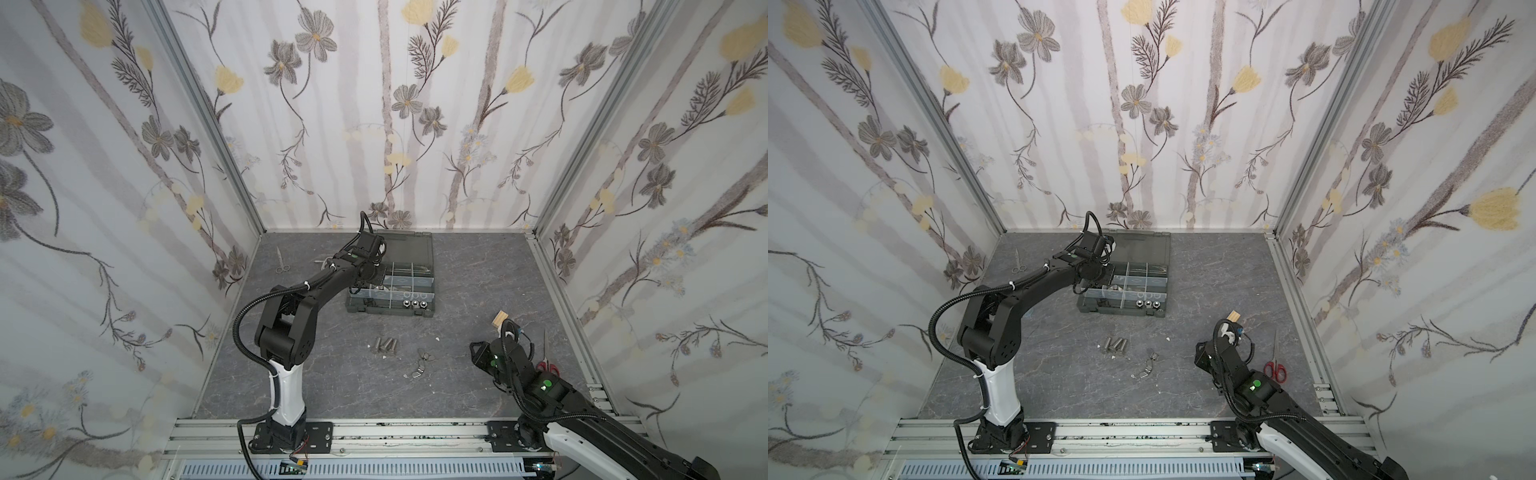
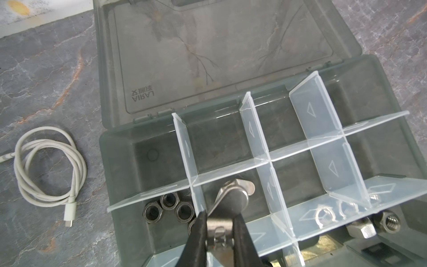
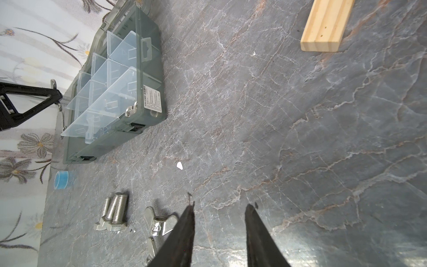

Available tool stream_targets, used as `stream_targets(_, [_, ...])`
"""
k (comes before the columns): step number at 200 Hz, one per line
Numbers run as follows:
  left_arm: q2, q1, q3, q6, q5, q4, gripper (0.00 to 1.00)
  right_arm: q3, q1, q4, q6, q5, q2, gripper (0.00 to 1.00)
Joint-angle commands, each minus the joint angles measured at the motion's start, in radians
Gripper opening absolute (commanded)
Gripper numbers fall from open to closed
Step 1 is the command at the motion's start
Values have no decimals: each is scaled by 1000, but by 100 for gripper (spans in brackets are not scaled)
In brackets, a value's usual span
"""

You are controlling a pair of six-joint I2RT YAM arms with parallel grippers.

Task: Sort the screws and nuts into containers
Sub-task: 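Close the left gripper on the wing nut and carry it over the box, then open the left gripper to drop the wing nut into the compartment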

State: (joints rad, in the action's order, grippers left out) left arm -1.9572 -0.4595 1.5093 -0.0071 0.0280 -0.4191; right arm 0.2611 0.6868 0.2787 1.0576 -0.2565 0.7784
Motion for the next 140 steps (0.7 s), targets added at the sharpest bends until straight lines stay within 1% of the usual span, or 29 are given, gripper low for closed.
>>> stream_targets(1, [-18, 7, 20, -16, 21, 19, 24, 12, 1, 16, 14, -36, -5, 38])
stream_targets(48, [-7, 8, 25, -40, 7, 19, 42, 37, 0, 52, 2, -39, -3, 38])
stream_targets(96, [78, 10, -18, -80, 9, 23, 45, 44, 1, 41, -25, -49, -1, 38])
stream_targets(117, [150, 9, -85, -117, 31, 32, 46, 49, 0, 15, -50, -57, 24, 38])
stream_targets(140, [246, 8, -199, -155, 41, 44, 47, 63, -1, -26, -93, -59, 76, 38])
